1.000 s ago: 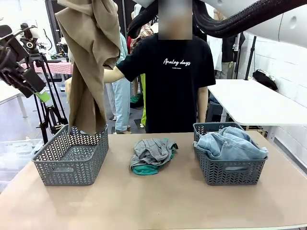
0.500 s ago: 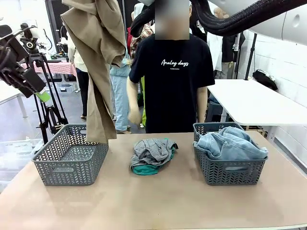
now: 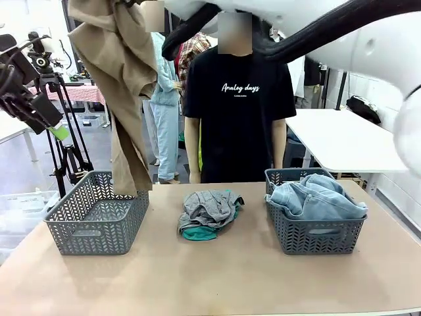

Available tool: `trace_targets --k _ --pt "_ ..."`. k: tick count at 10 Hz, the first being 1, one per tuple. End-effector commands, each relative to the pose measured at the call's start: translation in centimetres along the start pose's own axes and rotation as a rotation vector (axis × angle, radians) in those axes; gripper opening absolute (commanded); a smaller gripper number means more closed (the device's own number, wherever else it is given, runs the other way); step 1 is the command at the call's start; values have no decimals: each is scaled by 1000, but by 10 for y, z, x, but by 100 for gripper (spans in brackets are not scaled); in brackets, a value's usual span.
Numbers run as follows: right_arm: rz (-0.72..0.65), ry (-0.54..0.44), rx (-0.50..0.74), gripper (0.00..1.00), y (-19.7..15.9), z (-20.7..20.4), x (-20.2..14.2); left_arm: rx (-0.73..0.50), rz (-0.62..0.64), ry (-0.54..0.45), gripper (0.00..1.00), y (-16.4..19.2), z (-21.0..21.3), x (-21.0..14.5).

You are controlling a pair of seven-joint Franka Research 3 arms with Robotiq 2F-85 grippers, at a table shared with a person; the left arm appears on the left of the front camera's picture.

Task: Sort the tops and bottoms.
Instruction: Sort the clothes according to human instructions.

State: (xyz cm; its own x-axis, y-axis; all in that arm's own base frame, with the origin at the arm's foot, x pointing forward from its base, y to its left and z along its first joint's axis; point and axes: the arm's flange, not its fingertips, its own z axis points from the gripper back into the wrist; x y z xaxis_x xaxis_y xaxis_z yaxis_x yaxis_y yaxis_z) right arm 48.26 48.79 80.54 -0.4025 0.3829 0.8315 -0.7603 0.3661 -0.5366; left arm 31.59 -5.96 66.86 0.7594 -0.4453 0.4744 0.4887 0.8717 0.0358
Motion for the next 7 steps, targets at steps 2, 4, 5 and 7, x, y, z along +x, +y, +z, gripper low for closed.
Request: trace_targets --k 2,4,5,7 --pt "-88 18 115 0 -8 -80 -25 7 6 7 78 1 2 1" --pt "-183 153 253 0 23 -130 -67 7 6 7 78 1 2 1" --pt "-197 197 320 0 41 -153 -82 7 6 7 78 1 2 1" --pt "-225 300 437 0 77 -189 -109 7 6 7 78 1 2 1"
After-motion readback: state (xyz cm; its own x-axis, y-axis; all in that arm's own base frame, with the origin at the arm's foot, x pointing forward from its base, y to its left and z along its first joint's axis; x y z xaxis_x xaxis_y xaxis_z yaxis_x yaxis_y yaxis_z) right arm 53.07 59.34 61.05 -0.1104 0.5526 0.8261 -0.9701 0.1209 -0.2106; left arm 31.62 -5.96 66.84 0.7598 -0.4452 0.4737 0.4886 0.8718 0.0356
